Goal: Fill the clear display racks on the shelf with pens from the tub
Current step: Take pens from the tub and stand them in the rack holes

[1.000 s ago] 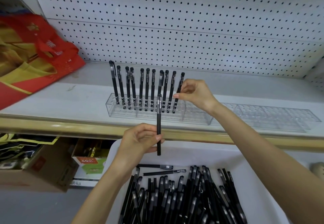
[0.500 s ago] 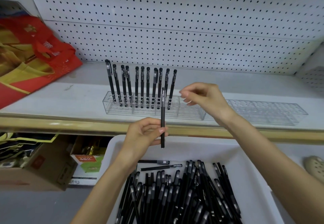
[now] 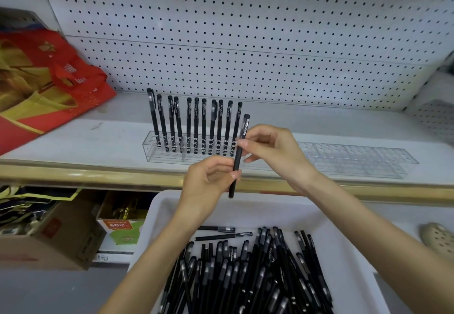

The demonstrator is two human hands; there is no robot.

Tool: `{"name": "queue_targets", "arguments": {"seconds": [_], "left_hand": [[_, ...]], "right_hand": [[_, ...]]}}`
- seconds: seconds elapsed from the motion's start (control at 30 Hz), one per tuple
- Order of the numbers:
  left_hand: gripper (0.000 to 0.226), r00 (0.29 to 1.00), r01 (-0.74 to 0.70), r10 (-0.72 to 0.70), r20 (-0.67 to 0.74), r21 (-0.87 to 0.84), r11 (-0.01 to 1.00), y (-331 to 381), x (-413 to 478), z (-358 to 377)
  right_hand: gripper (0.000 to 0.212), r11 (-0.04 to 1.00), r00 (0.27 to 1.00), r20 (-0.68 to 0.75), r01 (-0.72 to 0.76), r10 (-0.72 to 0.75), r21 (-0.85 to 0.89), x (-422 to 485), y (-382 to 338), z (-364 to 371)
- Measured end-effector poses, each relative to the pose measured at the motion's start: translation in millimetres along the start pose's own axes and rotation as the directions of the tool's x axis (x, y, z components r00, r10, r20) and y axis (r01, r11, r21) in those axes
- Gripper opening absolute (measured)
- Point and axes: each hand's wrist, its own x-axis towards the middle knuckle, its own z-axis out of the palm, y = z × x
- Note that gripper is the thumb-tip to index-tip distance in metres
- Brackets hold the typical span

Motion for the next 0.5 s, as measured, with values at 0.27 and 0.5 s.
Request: {"name": "queue_targets", "arguments": {"seconds": [0.27,0.5], "left_hand": [[0.041,0.889,-0.36,0.424,0.17,0.831,0.423,-9.7,18.9,-12.3],[0.067,0.9,-0.344,0.315,0.302,0.935,0.084,-25.4,38.6,-7.5]], "right_hand": [[0.013,0.983,0.973,-0.216,0.041,-0.079,-0.176,41.5,-14.4,-35.4],[0.017,0.984,0.957,-0.276,0.046,-0.092,-0.169,73.9,3.7,-37.5]]}}
